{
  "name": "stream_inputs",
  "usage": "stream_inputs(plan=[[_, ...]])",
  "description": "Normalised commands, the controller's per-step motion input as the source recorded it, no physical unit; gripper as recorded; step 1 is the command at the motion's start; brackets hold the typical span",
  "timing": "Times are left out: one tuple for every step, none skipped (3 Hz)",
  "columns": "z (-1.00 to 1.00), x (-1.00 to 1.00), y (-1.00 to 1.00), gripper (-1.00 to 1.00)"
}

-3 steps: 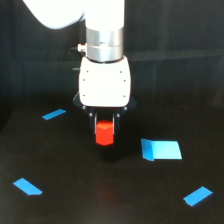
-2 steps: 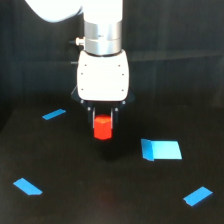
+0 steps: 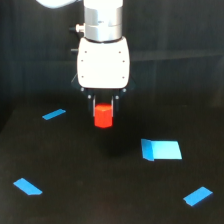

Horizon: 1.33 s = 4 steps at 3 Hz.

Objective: Pick up the red object from the table

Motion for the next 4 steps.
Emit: stream_inputs(plan=[[0.60, 0.05, 0.12, -0.93], [0.26, -0.02, -0.01, -1.00], [0.12, 0.00, 0.11, -0.95], [0.22, 0.02, -0.02, -0.98]])
